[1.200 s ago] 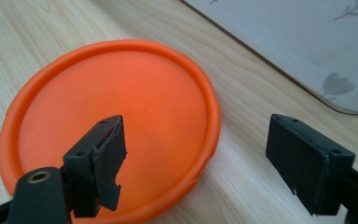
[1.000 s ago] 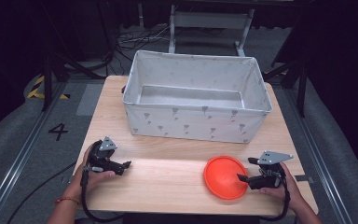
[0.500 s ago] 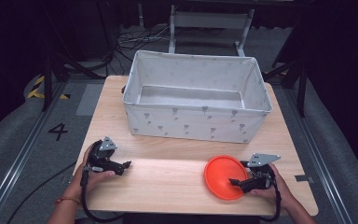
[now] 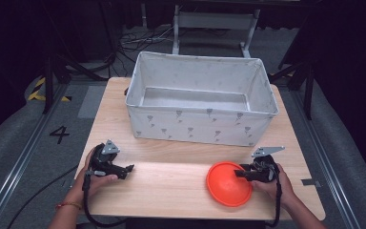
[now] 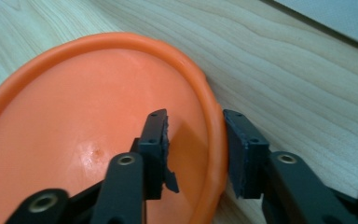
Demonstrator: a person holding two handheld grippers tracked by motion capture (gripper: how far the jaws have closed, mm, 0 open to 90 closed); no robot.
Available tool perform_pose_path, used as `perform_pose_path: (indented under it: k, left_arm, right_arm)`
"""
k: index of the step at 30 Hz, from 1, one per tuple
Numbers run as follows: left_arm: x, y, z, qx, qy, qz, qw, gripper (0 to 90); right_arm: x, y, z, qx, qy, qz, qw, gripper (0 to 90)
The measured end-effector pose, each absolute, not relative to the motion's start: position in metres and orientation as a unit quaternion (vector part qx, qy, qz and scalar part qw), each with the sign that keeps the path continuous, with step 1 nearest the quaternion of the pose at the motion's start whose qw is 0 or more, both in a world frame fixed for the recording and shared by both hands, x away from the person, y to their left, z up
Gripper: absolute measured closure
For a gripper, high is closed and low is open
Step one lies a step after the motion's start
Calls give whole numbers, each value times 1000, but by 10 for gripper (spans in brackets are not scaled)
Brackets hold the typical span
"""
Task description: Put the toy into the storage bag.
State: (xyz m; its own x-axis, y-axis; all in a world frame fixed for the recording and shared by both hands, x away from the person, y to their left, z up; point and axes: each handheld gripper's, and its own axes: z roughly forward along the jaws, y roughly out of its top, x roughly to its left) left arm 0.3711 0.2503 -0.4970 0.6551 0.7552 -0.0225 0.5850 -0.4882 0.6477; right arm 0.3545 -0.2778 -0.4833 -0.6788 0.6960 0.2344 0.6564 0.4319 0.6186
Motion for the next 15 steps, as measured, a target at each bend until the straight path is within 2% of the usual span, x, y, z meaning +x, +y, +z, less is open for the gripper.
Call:
perform_pose_path:
  k: [5, 11, 15]
  left_arm:
    - [371, 250, -497, 852, 393, 134, 318, 5]
    - [371, 250, -497, 852, 394, 134, 318, 6]
    - [371, 250, -497, 851, 395, 132, 319, 6]
  right_arm:
    - [356, -291, -474, 384, 841, 382, 2, 769]
    - [346, -295, -455, 346, 846, 406, 11, 819]
    - [340, -293, -443, 329, 851, 408, 24, 822]
